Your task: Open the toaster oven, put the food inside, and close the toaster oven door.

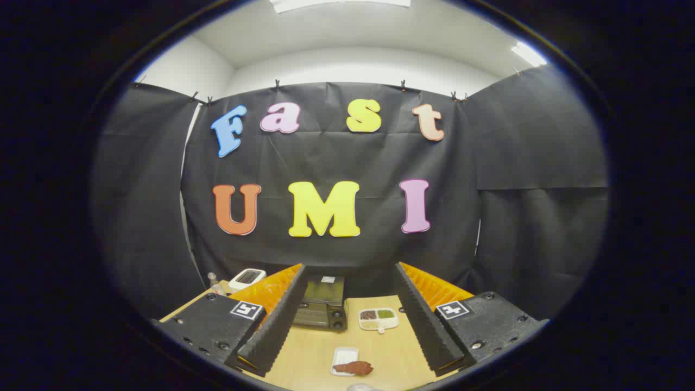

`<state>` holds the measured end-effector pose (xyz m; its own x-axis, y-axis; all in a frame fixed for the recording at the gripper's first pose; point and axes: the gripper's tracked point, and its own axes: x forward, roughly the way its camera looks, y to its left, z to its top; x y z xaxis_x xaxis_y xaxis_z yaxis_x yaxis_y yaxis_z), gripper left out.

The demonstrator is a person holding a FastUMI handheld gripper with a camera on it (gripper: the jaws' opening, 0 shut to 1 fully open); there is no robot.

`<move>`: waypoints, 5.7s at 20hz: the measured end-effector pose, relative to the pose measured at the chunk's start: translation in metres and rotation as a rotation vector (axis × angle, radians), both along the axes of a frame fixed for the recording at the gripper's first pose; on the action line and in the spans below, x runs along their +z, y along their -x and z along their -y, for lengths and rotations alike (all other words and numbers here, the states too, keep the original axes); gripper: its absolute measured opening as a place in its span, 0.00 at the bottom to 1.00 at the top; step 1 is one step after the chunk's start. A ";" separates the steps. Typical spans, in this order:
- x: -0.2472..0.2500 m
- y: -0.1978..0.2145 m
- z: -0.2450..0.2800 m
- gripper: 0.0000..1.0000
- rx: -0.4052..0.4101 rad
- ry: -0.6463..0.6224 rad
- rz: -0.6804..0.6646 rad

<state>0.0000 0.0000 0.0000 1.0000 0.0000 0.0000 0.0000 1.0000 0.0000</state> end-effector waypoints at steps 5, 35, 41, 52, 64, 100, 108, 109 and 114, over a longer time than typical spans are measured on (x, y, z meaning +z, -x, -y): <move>-0.002 -0.011 -0.013 1.00 0.005 0.012 -0.003; -0.273 -0.303 -0.190 1.00 0.033 0.029 -0.350; -0.288 -0.313 -0.189 1.00 0.018 0.014 -0.361; -0.313 -0.237 -0.189 1.00 0.007 0.064 -0.419; -0.406 -0.161 -0.184 1.00 -0.008 0.057 -0.592; -0.420 -0.108 0.065 0.97 0.245 -0.070 -0.805; -0.444 -0.080 0.048 0.38 0.384 -0.447 -0.954; -0.444 -0.081 0.048 0.34 0.393 -0.494 -0.966; -0.433 -0.082 0.052 0.17 0.409 -0.580 -0.977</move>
